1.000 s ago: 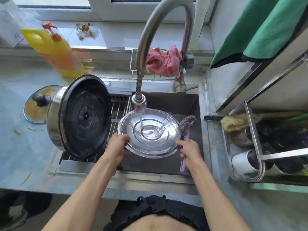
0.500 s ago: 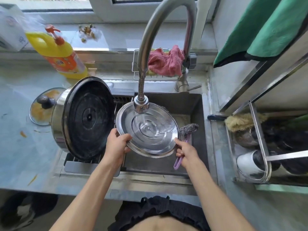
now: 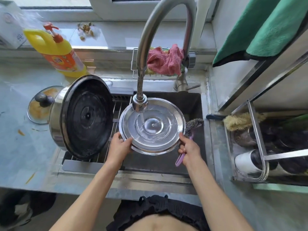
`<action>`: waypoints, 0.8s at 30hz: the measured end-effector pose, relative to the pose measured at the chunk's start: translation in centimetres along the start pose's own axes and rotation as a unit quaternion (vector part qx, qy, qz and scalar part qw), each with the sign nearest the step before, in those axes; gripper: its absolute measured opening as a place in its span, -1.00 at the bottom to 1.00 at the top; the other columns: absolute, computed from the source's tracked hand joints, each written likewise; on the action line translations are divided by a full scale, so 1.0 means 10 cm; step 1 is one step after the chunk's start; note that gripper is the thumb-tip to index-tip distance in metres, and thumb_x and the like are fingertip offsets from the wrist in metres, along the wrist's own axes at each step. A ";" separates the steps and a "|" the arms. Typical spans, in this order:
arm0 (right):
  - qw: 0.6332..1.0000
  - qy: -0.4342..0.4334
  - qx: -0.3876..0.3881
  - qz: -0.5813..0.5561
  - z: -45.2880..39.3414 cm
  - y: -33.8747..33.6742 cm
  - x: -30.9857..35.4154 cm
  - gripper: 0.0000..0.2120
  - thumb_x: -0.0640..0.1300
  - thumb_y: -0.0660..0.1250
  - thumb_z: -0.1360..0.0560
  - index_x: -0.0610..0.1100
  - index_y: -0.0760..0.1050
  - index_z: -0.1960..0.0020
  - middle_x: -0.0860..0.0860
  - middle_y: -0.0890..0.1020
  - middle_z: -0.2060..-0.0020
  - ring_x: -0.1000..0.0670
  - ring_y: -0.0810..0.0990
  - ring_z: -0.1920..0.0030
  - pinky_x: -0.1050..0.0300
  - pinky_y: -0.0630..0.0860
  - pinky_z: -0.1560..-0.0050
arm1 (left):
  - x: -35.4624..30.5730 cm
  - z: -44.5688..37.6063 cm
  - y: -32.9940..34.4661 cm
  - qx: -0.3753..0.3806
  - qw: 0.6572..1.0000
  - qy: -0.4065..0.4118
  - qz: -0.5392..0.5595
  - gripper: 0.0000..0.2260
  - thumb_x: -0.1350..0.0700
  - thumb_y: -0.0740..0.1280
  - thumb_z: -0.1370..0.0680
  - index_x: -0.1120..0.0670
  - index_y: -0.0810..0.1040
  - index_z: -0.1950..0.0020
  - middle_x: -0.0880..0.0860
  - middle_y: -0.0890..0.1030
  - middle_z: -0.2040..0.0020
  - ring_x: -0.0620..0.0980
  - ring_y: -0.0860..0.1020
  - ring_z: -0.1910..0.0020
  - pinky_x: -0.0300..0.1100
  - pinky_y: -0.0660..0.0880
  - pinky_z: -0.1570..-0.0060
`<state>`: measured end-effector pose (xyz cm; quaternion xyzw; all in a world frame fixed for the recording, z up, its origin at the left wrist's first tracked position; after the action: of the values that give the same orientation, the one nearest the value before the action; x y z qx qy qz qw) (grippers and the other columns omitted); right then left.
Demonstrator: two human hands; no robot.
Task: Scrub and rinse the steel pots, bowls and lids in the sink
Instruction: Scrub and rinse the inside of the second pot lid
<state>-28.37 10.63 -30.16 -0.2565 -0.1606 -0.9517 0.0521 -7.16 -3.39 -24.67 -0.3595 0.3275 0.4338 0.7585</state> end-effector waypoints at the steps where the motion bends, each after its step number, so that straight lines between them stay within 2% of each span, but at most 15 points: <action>1: 1.000 -0.009 -0.010 0.007 0.03 0.00 0.03 -0.85 -0.29 0.44 -0.47 -0.14 0.49 0.16 0.04 0.51 0.49 0.18 0.19 0.67 0.32 0.14 0.68 | 0.02 -0.02 0.00 0.005 0.999 0.011 -0.035 -0.68 0.10 0.41 -0.55 0.03 0.49 -0.28 -0.04 0.71 0.01 -0.11 0.70 0.08 -0.04 0.66 0.02; 3: 0.999 -0.024 -0.030 0.025 0.10 0.01 0.10 -0.86 -0.28 0.48 -0.45 -0.16 0.52 0.15 0.01 0.54 0.42 0.17 0.20 0.65 0.30 0.16 0.66 | 0.03 -0.01 0.03 0.010 0.991 0.040 -0.127 -0.58 0.04 0.39 -0.53 -0.04 0.43 -0.37 -0.10 0.66 -0.11 -0.04 0.63 -0.09 0.00 0.55 -0.15; 5: 0.998 -0.035 -0.044 0.031 0.16 0.04 0.16 -0.86 -0.28 0.49 -0.43 -0.16 0.53 0.15 0.00 0.57 0.37 0.15 0.20 0.62 0.30 0.18 0.64 | 0.02 0.02 0.09 0.012 0.978 0.089 -0.189 -0.58 0.08 0.35 -0.56 -0.05 0.39 -0.41 -0.09 0.59 -0.17 -0.02 0.55 -0.13 -0.06 0.46 -0.13; 7: 0.997 -0.042 -0.053 0.030 0.21 0.06 0.22 -0.86 -0.26 0.51 -0.43 -0.15 0.55 0.12 0.00 0.53 0.37 0.15 0.20 0.61 0.29 0.21 0.64 | 0.01 0.06 0.18 0.022 0.961 0.146 -0.235 -0.62 0.08 0.33 -0.58 0.01 0.45 -0.40 0.00 0.57 -0.21 0.03 0.53 -0.19 -0.07 0.44 -0.16; 9: 0.996 -0.043 -0.066 0.038 0.26 0.07 0.28 -0.84 -0.22 0.52 -0.42 -0.15 0.56 0.08 0.01 0.44 0.41 0.14 0.19 0.61 0.30 0.22 0.68 | 0.08 0.04 0.23 0.045 0.949 0.152 -0.272 -0.55 -0.06 0.34 -0.57 0.04 0.47 -0.43 0.11 0.48 -0.32 0.09 0.47 -0.32 -0.05 0.40 -0.31; 10: 0.996 -0.043 -0.073 0.042 0.28 0.07 0.31 -0.83 -0.20 0.52 -0.43 -0.15 0.55 0.06 0.01 0.40 0.42 0.14 0.19 0.63 0.32 0.20 0.70 | 0.11 0.04 0.24 0.052 0.947 0.142 -0.282 -0.46 -0.18 0.32 -0.54 0.03 0.44 -0.47 0.17 0.38 -0.43 0.13 0.37 -0.45 0.00 0.33 -0.43; 12: 0.994 -0.042 -0.083 0.055 0.30 0.04 0.35 -0.79 -0.20 0.51 -0.45 -0.15 0.52 -0.01 0.02 0.37 0.40 0.16 0.19 0.67 0.34 0.18 0.73 | 0.13 0.07 0.26 0.048 0.935 0.166 -0.309 -0.35 -0.33 0.28 -0.48 -0.06 0.40 -0.51 0.16 0.03 -0.64 0.14 -0.04 -0.64 0.09 0.04 -0.58; 13: 0.994 -0.040 -0.084 0.064 0.31 0.03 0.36 -0.77 -0.21 0.50 -0.45 -0.15 0.52 -0.05 0.02 0.36 0.41 0.16 0.19 0.67 0.34 0.18 0.73 | 0.11 0.10 0.26 0.042 0.921 0.207 -0.329 -0.34 -0.35 0.28 -0.47 -0.12 0.39 -0.51 0.11 -0.14 -0.66 0.10 -0.21 -0.63 0.08 -0.09 -0.58; 15: 0.992 -0.043 -0.089 0.081 0.33 0.03 0.35 -0.77 -0.23 0.50 -0.45 -0.17 0.52 -0.05 0.01 0.32 0.44 0.14 0.19 0.65 0.34 0.19 0.72 | 0.08 0.17 0.31 0.052 0.879 0.297 -0.369 -0.34 -0.42 0.25 -0.44 -0.21 0.37 -0.50 0.05 -0.24 -0.66 0.07 -0.31 -0.61 0.09 -0.22 -0.54; 18: 0.990 -0.046 -0.093 0.096 0.36 0.05 0.34 -0.79 -0.23 0.50 -0.45 -0.16 0.50 0.00 0.00 0.30 0.47 0.10 0.20 0.59 0.33 0.20 0.71 | 0.12 0.23 0.47 0.122 0.800 0.379 -0.450 -0.33 -0.38 0.28 -0.46 -0.19 0.34 -0.53 0.05 -0.12 -0.67 0.08 -0.21 -0.64 0.13 -0.28 -0.55; 20: 0.988 -0.045 -0.094 0.110 0.39 0.07 0.36 -0.83 -0.22 0.49 -0.46 -0.16 0.49 0.10 0.00 0.29 0.51 0.07 0.20 0.55 0.32 0.21 0.71 | 0.18 0.22 0.58 0.141 0.765 0.394 -0.489 -0.43 -0.15 0.34 -0.52 -0.12 0.37 -0.53 0.10 0.09 -0.65 0.15 0.00 -0.64 0.17 -0.14 -0.57; 22: 0.988 -0.043 -0.089 0.119 0.42 0.10 0.38 -0.83 -0.20 0.49 -0.46 -0.15 0.49 0.17 0.01 0.27 0.53 0.07 0.19 0.54 0.32 0.23 0.70 | 0.21 0.15 0.66 0.144 0.779 0.392 -0.467 -0.54 0.08 0.24 -0.54 -0.03 0.49 -0.45 0.15 0.42 -0.51 0.21 0.36 -0.51 0.25 0.19 -0.51; 24: 0.988 -0.056 -0.072 0.127 0.45 0.14 0.40 -0.84 -0.16 0.51 -0.44 -0.14 0.53 0.17 0.02 0.31 0.57 0.09 0.18 0.57 0.34 0.22 0.69 | 0.20 0.09 0.68 0.131 0.823 0.381 -0.401 -0.55 0.17 0.16 -0.52 0.01 0.59 -0.37 0.08 0.60 -0.34 0.13 0.54 -0.35 0.16 0.36 -0.39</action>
<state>-29.51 10.75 -24.09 -0.3307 -0.0602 -0.9306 0.1446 -12.27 0.67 -27.57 -0.4932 0.4711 -0.1271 0.7202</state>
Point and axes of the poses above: each hand's wrist, its own z-axis away from the middle knuckle, its own y-axis out of the palm, x = y × z, the point moved 4 cm from there along -z, towards the middle knuckle
